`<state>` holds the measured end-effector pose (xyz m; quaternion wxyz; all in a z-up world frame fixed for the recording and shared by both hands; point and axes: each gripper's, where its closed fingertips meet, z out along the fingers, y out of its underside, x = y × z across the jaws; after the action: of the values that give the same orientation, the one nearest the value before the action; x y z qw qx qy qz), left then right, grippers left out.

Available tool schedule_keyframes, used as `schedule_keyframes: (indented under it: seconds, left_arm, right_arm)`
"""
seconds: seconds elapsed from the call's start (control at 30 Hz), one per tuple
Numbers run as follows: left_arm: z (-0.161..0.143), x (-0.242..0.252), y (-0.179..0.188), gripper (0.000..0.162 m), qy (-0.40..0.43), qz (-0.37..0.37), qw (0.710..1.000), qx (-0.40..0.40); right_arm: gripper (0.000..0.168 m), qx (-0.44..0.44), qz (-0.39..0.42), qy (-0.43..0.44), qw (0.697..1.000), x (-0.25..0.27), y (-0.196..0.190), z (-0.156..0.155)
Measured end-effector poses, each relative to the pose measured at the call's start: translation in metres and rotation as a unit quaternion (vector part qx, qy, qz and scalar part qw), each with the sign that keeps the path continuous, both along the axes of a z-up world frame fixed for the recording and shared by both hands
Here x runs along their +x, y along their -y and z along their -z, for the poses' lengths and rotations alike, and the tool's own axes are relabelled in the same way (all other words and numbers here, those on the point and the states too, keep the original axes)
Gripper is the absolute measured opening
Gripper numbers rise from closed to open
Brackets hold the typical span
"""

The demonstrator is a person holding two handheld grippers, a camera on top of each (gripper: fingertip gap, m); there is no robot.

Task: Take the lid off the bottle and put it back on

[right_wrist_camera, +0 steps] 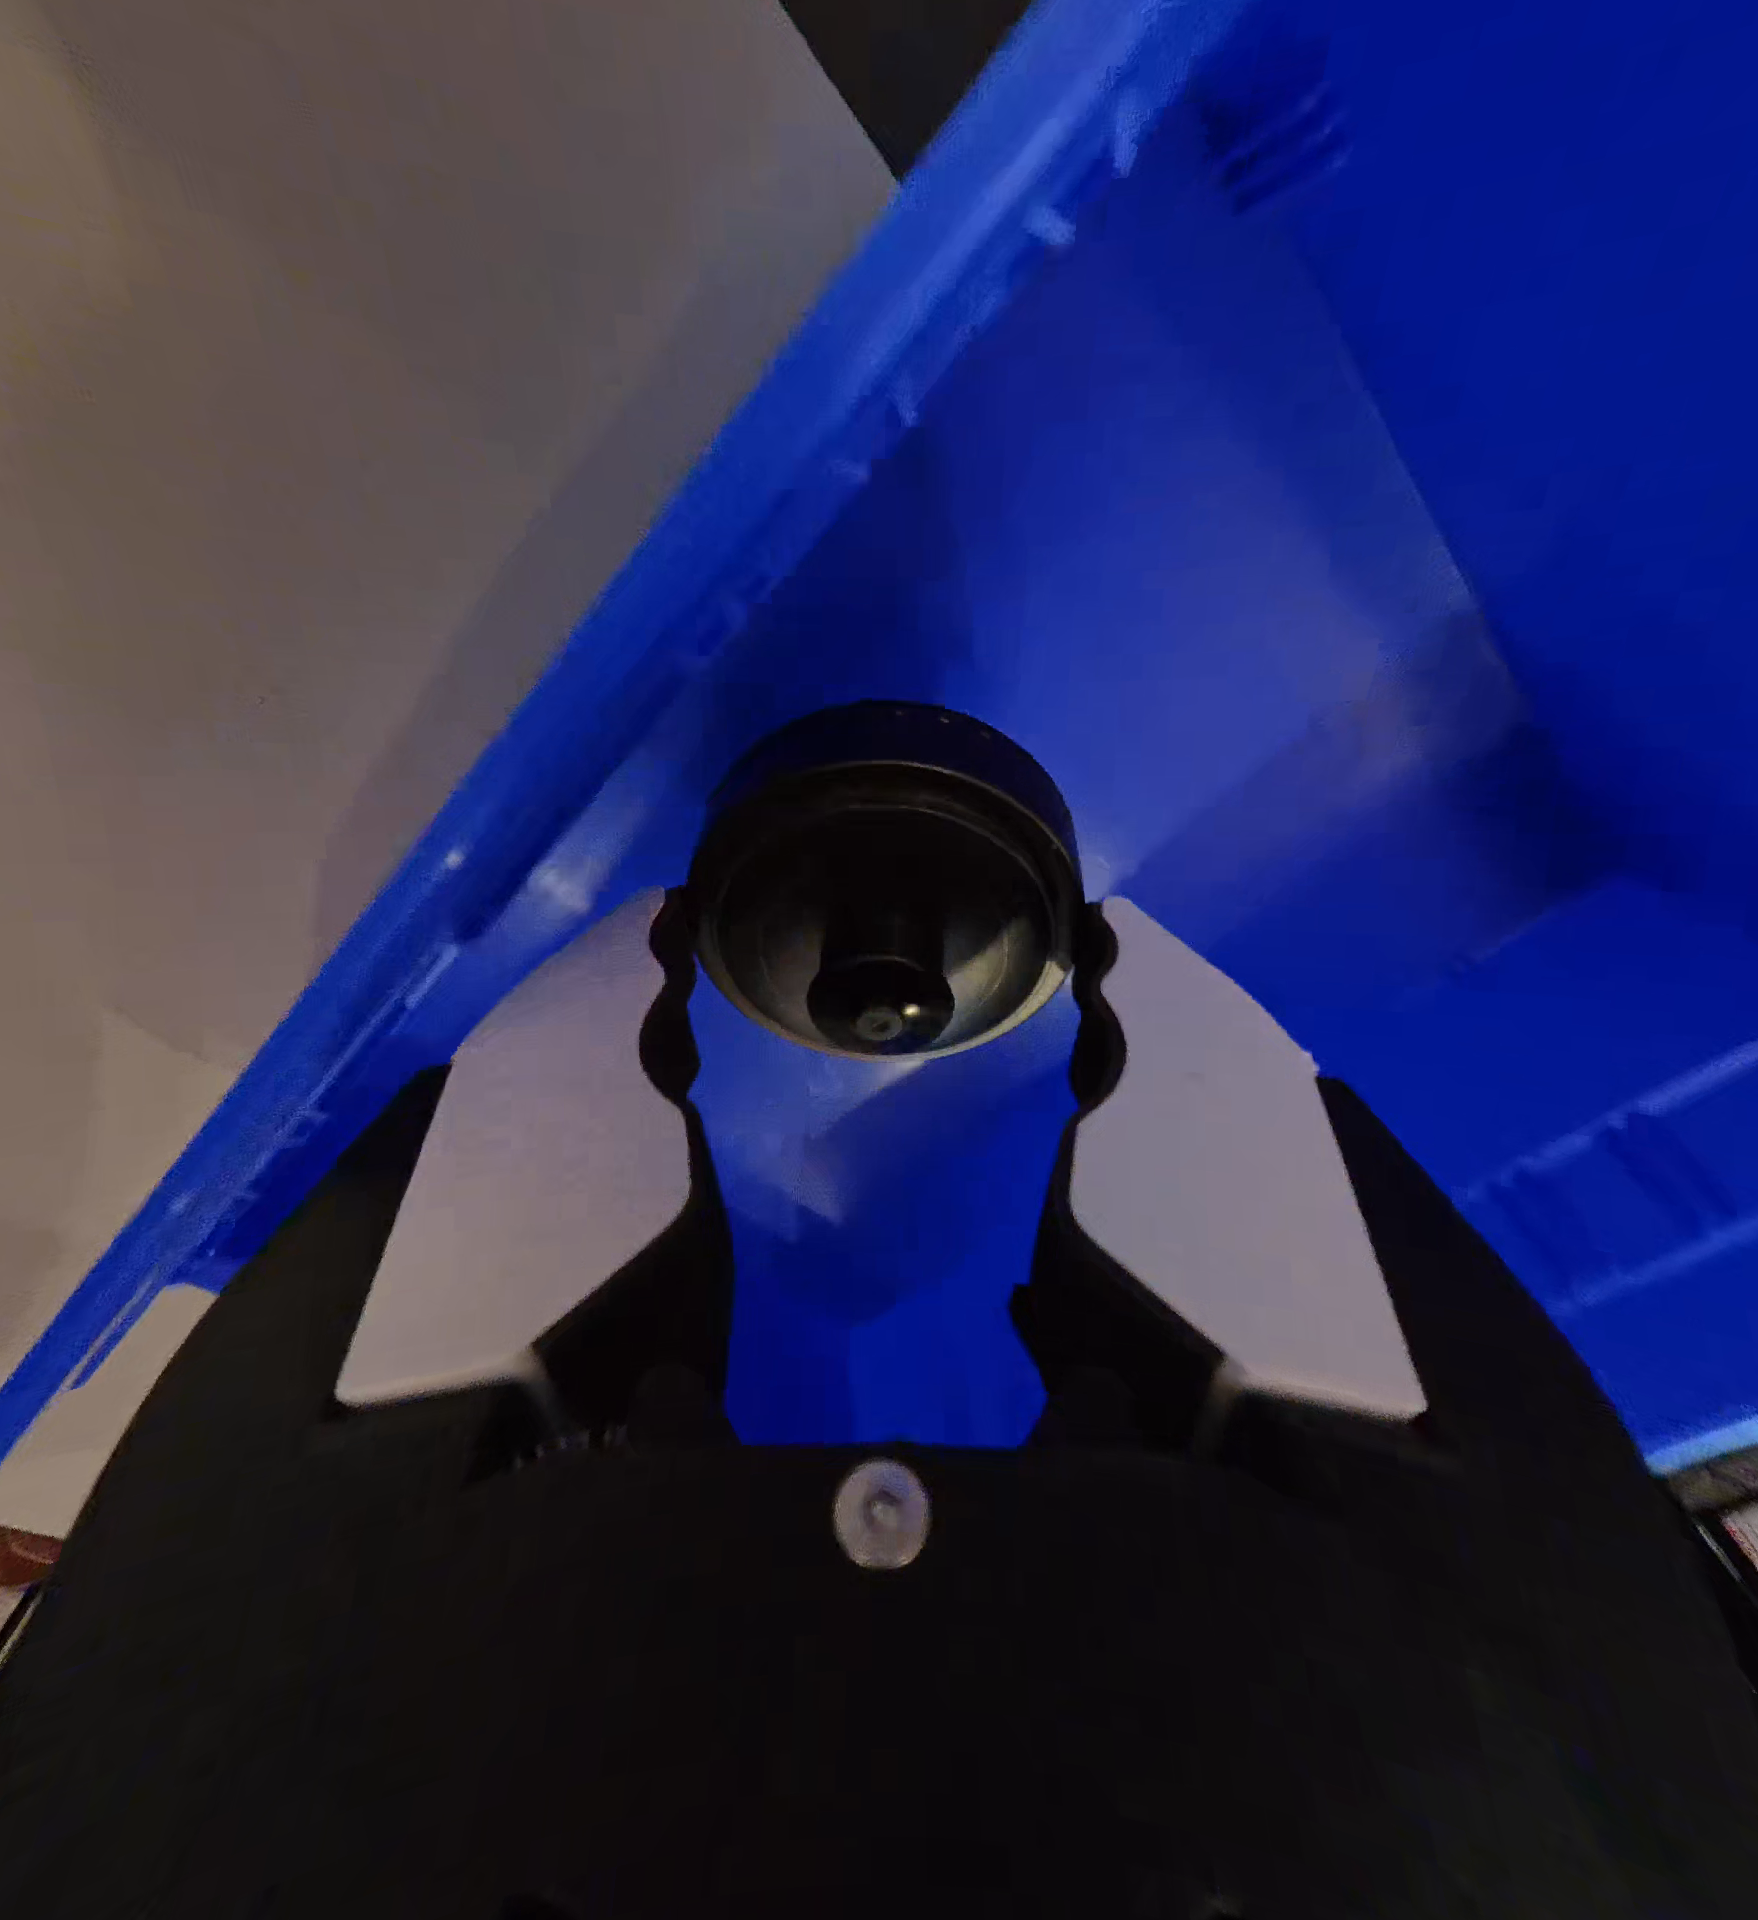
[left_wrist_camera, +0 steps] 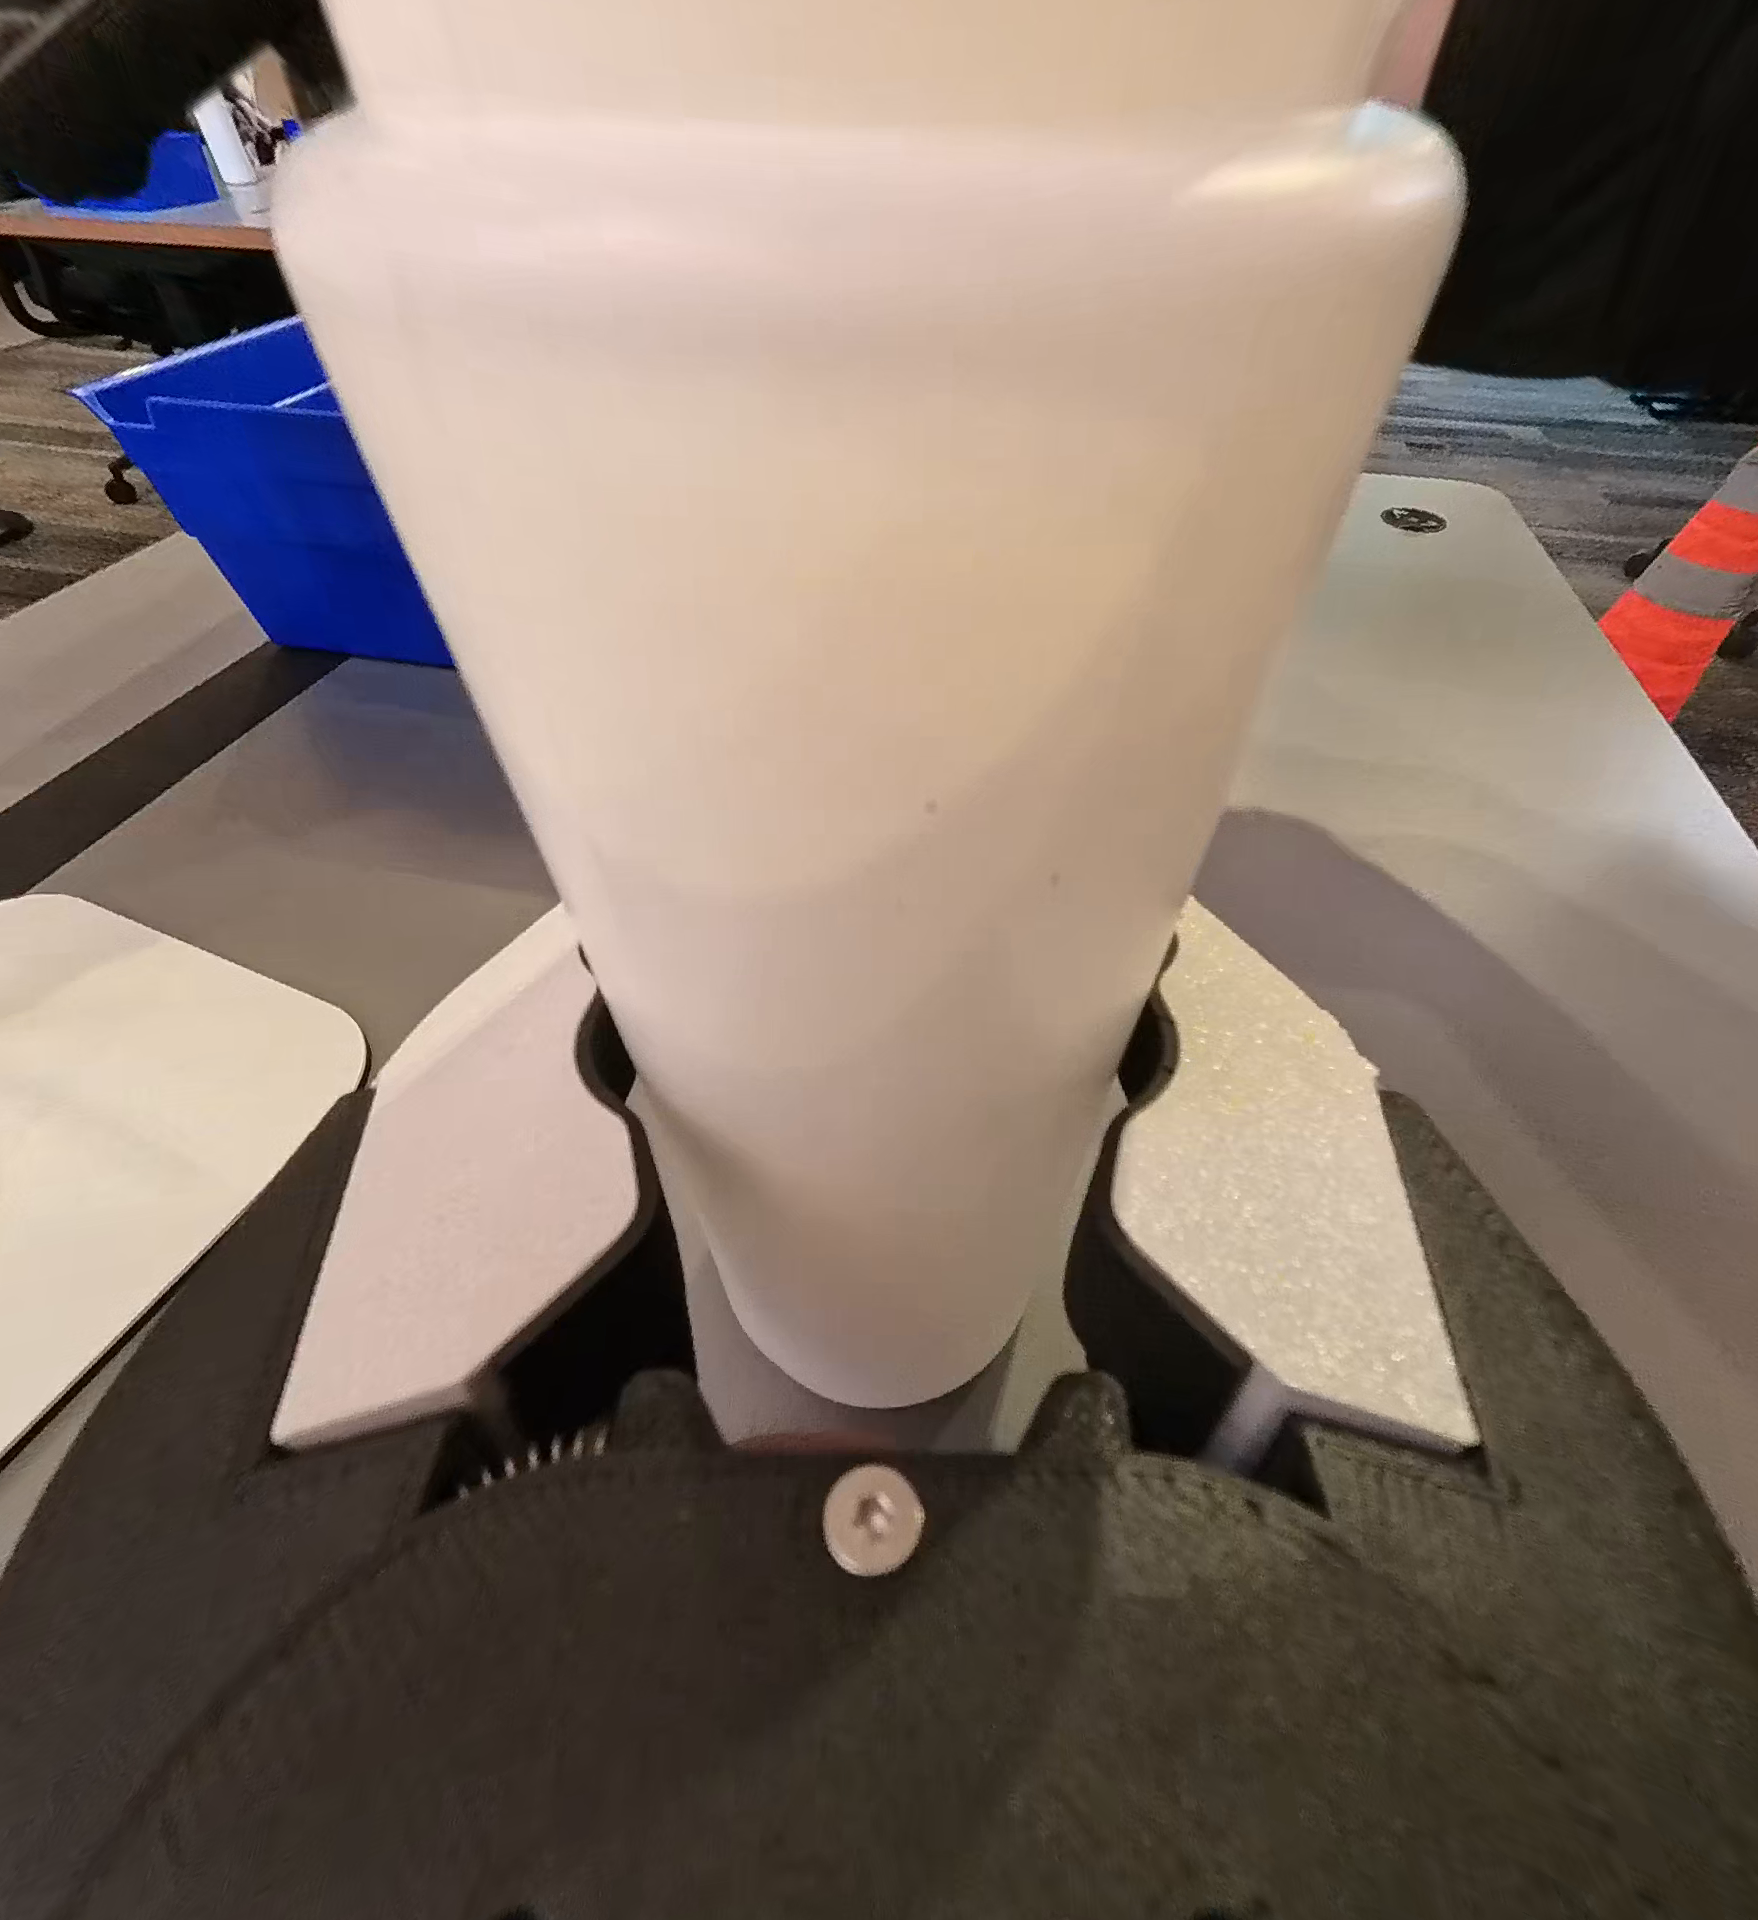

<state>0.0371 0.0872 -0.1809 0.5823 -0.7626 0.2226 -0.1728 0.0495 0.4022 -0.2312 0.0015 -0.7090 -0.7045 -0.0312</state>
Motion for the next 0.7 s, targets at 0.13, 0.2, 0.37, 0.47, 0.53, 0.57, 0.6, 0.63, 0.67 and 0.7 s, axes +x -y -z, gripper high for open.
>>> schedule_keyframes:
  seconds: [0.13,0.2,0.37,0.47,0.53,0.57,0.6,0.63,0.67,0.7]
  left_arm:
    - [0.0,0.0,0.0,0.094,0.001,0.001,1.0,0.0]
    - [0.0,0.0,0.0,0.094,0.001,0.001,1.0,0.0]
    - [0.0,0.001,0.0,0.094,0.002,0.001,1.0,0.001]
    - [0.0,0.001,0.0,0.094,0.004,0.002,1.0,0.0]
    - [0.0,0.001,-0.001,0.094,0.004,0.001,1.0,0.0]
    - [0.0,0.001,-0.001,0.094,0.003,0.001,1.0,0.0]
    - [0.0,0.001,-0.001,0.094,0.003,0.0,1.0,0.0]
    - [0.0,0.001,-0.001,0.094,0.004,0.0,1.0,0.0]
    - [0.0,0.001,-0.001,0.094,0.004,-0.001,1.0,0.0]
    - [0.0,0.001,-0.001,0.094,0.003,-0.001,1.0,0.0]
  right_arm:
    - [0.072,-0.005,0.013,-0.01,1.0,-0.003,-0.003,0.002]
    - [0.084,0.011,0.029,-0.044,0.999,-0.004,-0.006,-0.014]
    - [0.086,-0.009,0.036,-0.13,0.991,-0.003,0.018,-0.061]
    - [0.084,-0.047,-0.02,-0.226,0.973,-0.013,0.074,-0.105]
    - [0.096,-0.079,-0.086,-0.283,0.952,-0.017,0.13,-0.127]
    - [0.105,-0.096,-0.118,-0.302,0.941,-0.018,0.16,-0.131]
    - [0.11,-0.115,-0.151,-0.314,0.93,-0.017,0.191,-0.132]
    - [0.115,-0.135,-0.182,-0.317,0.921,-0.015,0.221,-0.128]
    - [0.12,-0.156,-0.21,-0.317,0.912,-0.012,0.249,-0.122]
    - [0.126,-0.182,-0.232,-0.321,0.9,-0.009,0.276,-0.116]
